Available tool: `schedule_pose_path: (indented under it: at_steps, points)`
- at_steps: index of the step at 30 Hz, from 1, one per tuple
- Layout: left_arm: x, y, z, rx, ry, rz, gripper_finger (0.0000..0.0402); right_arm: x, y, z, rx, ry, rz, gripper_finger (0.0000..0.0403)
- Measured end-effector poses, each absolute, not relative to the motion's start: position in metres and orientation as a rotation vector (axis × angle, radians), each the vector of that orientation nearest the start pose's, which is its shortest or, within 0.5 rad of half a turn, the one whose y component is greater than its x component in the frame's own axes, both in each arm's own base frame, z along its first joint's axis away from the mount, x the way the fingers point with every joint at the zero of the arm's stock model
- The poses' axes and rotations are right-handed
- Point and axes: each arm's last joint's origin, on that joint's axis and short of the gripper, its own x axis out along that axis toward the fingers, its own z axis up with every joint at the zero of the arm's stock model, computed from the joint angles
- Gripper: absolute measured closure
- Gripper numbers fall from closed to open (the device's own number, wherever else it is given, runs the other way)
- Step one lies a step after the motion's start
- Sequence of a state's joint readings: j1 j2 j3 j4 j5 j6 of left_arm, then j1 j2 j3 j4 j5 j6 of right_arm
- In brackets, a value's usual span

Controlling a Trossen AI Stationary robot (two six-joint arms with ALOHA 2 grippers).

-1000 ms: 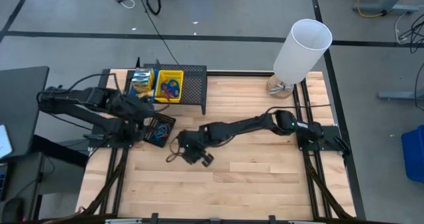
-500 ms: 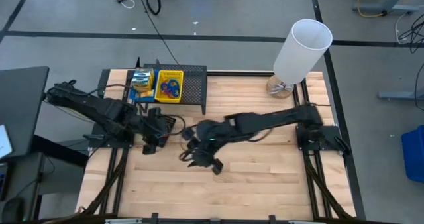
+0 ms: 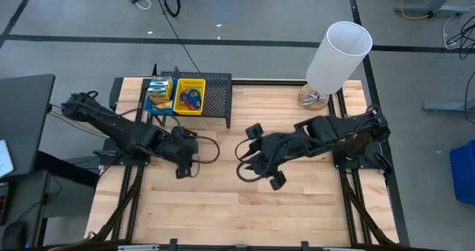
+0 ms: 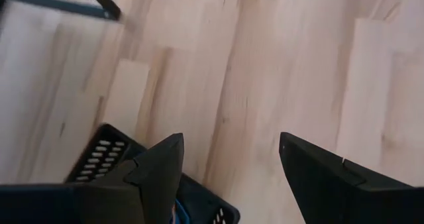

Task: Pick & Place Office Desk Supplies
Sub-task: Put the black bin on the shelf

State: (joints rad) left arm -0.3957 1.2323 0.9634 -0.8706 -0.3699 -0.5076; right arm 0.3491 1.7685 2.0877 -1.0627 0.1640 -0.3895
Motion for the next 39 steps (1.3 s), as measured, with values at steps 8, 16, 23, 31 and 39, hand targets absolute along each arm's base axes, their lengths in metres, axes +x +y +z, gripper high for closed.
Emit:
schedule_pose_path:
  at_steps: [8,16,23,31,39]
  points:
    - [0.239,-0.095,0.238,0.031,0.97,0.216,0.0145,0.343,0.144,0.415,-0.534,0.444,0.594,0.025]
    - [0.272,-0.109,0.242,0.033,0.748,0.012,0.0145,0.303,0.106,0.46,-0.483,0.227,0.686,0.025]
    - [0.281,-0.114,0.228,0.077,0.776,-0.014,0.0145,0.256,0.083,0.395,-0.33,0.189,0.67,0.025]
    - [0.282,-0.117,0.223,0.05,0.796,-0.021,0.0146,0.235,0.058,0.253,-0.182,0.089,0.341,0.025]
    - [0.254,-0.096,0.207,-0.094,1.072,0.351,0.0146,0.215,0.051,0.202,-0.094,0.151,0.242,0.025]
